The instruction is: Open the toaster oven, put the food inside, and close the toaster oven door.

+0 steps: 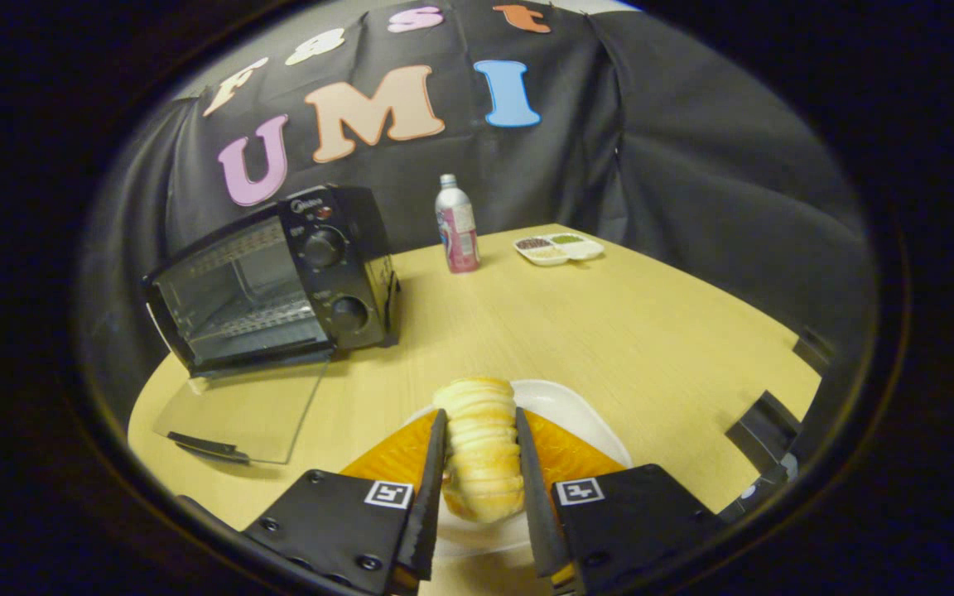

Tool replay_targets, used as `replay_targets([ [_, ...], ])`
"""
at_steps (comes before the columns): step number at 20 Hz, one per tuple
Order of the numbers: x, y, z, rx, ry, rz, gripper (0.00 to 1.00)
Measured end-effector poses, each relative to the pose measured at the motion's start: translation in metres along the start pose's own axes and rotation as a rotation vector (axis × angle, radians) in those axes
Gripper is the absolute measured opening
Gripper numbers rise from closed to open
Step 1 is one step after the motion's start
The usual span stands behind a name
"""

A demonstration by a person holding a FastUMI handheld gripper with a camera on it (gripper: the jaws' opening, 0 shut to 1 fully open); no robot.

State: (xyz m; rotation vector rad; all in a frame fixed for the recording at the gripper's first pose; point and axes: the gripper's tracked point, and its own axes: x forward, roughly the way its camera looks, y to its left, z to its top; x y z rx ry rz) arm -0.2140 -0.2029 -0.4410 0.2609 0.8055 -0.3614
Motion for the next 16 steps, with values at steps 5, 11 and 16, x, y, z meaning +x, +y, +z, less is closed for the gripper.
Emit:
replay_targets([
  [5,-0.009,0.111,0.032,0.087,-0.058,0.196,0.48],
  [11,0.008,0.226,0.042,0.167,-0.041,0.343,0.48],
  [16,0.043,0.284,0.052,0.216,-0.029,0.359,0.48],
])
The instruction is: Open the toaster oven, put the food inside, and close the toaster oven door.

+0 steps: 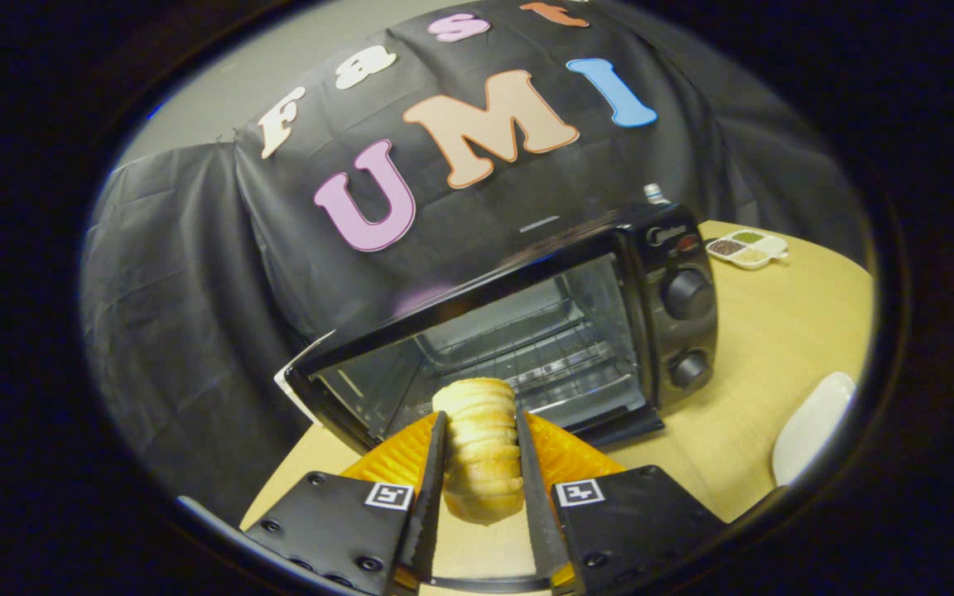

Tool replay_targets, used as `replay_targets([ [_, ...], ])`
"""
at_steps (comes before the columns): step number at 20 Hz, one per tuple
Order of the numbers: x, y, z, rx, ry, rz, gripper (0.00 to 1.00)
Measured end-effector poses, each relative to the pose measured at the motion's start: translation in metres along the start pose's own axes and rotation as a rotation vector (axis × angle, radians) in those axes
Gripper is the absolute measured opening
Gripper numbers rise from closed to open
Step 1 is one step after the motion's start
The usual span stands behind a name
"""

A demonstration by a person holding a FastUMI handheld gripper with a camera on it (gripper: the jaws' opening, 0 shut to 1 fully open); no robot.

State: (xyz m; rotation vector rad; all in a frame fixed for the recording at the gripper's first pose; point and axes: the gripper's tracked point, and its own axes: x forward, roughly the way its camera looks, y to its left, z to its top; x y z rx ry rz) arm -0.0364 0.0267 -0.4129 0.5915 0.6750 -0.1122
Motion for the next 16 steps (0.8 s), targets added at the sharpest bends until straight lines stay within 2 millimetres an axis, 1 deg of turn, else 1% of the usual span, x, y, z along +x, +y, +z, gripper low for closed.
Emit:
replay_targets([
  [5,0.056,0.007,0.011,-0.029,-0.057,-0.086,0.48],
  [7,0.073,0.011,0.012,-0.032,-0.069,-0.100,0.48],
  [9,0.086,0.008,0.013,-0.060,-0.080,-0.132,0.58],
  [10,0.090,0.006,0.012,-0.086,-0.081,-0.140,0.63],
  [12,0.091,0.001,0.011,-0.128,-0.077,-0.168,0.74],
  [13,0.087,-0.002,0.011,-0.146,-0.084,-0.178,0.79],
  [14,0.084,-0.004,0.016,-0.169,-0.099,-0.188,0.84],
  [16,0.072,-0.007,0.024,-0.198,-0.123,-0.194,0.94],
])
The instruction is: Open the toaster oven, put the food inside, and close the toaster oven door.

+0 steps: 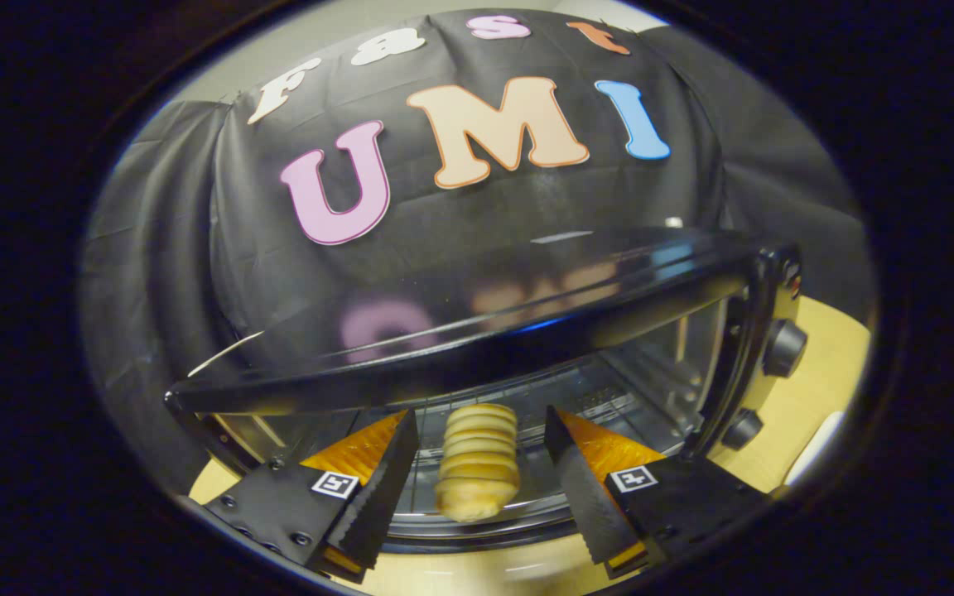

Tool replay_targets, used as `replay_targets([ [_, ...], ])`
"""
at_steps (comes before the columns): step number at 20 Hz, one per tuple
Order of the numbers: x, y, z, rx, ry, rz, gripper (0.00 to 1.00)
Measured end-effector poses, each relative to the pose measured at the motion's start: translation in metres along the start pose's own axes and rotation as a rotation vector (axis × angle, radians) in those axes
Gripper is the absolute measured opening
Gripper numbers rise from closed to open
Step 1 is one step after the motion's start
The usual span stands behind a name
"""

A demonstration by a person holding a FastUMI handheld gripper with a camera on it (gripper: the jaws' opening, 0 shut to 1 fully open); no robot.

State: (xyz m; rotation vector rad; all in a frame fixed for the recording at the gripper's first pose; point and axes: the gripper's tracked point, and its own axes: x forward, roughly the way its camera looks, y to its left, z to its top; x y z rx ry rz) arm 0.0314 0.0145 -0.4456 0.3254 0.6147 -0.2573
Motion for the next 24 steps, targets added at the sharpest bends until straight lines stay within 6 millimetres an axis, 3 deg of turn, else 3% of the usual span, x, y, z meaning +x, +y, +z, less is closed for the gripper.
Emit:
replay_targets([
  [5,-0.039,-0.004,0.007,-0.019,0.000,0.053,0.94],
  [15,-0.147,0.000,-0.008,-0.150,-0.015,0.180,0.94],
  [19,-0.183,-0.014,-0.031,-0.179,-0.012,0.173,0.94],
  [24,-0.214,-0.030,-0.065,-0.239,-0.005,0.137,0.94],
])
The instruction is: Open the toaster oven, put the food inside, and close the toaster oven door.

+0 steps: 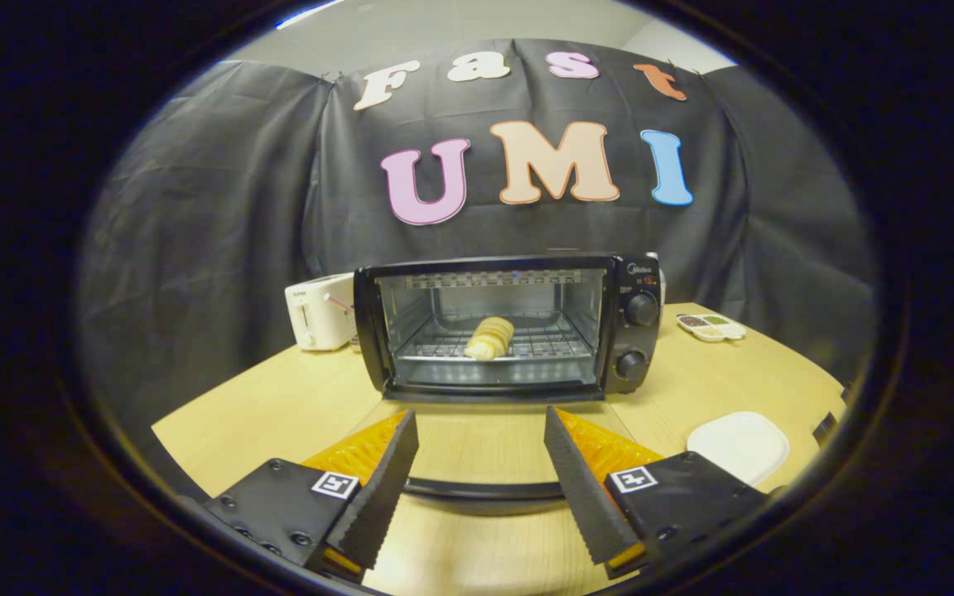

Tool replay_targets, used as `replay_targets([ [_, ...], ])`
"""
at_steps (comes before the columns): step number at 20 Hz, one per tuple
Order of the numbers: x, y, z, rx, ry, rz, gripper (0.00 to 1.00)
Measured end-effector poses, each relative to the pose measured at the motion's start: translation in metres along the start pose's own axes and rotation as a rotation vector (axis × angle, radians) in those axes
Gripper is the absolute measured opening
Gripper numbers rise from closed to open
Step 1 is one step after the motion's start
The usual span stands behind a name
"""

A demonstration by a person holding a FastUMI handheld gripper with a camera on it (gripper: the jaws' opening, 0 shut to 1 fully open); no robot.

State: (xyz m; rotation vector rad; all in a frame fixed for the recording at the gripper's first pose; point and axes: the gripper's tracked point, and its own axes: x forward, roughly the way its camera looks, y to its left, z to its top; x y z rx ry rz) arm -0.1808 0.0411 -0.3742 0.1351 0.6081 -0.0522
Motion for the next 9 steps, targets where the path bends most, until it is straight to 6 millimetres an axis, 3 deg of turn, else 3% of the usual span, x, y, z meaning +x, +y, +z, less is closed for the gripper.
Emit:
replay_targets([
  [5,-0.017,0.006,-0.036,-0.059,0.022,-0.016,0.94],
  [9,-0.016,0.006,-0.055,-0.060,0.050,-0.028,0.94],
])
